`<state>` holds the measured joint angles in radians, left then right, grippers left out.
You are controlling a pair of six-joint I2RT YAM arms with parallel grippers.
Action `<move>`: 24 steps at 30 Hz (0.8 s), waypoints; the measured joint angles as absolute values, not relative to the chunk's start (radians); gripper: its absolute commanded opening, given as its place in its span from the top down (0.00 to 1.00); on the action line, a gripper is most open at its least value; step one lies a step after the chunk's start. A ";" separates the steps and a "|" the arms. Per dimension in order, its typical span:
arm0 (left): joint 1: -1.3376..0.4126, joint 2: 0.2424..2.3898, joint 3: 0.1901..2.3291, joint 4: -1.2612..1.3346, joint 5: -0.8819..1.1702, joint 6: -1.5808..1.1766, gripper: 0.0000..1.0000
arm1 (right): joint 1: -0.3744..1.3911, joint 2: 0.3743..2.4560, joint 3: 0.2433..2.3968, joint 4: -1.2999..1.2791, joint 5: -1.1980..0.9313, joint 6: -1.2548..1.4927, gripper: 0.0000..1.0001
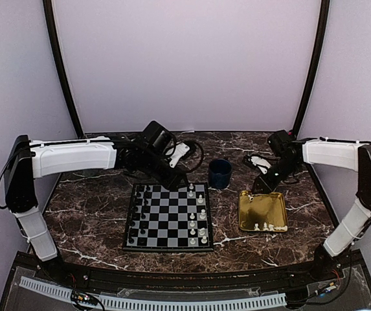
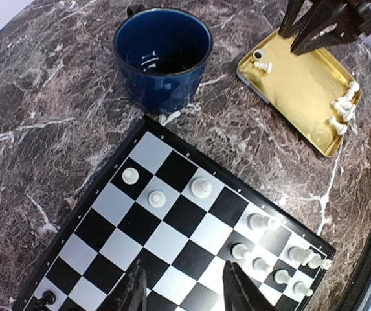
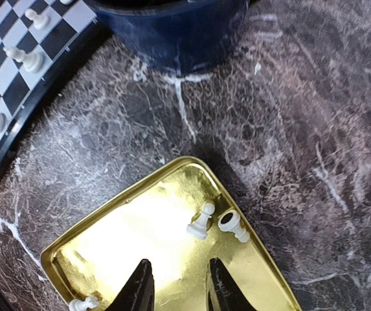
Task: Set up the chess pieces on the board
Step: Pick up the pawn from the storage box.
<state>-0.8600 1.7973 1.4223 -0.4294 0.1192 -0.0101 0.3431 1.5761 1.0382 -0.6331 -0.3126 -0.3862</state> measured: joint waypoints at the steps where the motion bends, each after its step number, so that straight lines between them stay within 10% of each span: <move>1: -0.862 1.776 1.402 -0.403 0.118 -0.022 0.57 | 0.344 1.597 1.039 -0.636 -0.309 -0.381 0.68; 24: -0.880 1.757 1.293 -0.273 0.069 -0.083 0.57 | 0.418 1.805 1.172 -0.690 -0.185 -0.289 0.77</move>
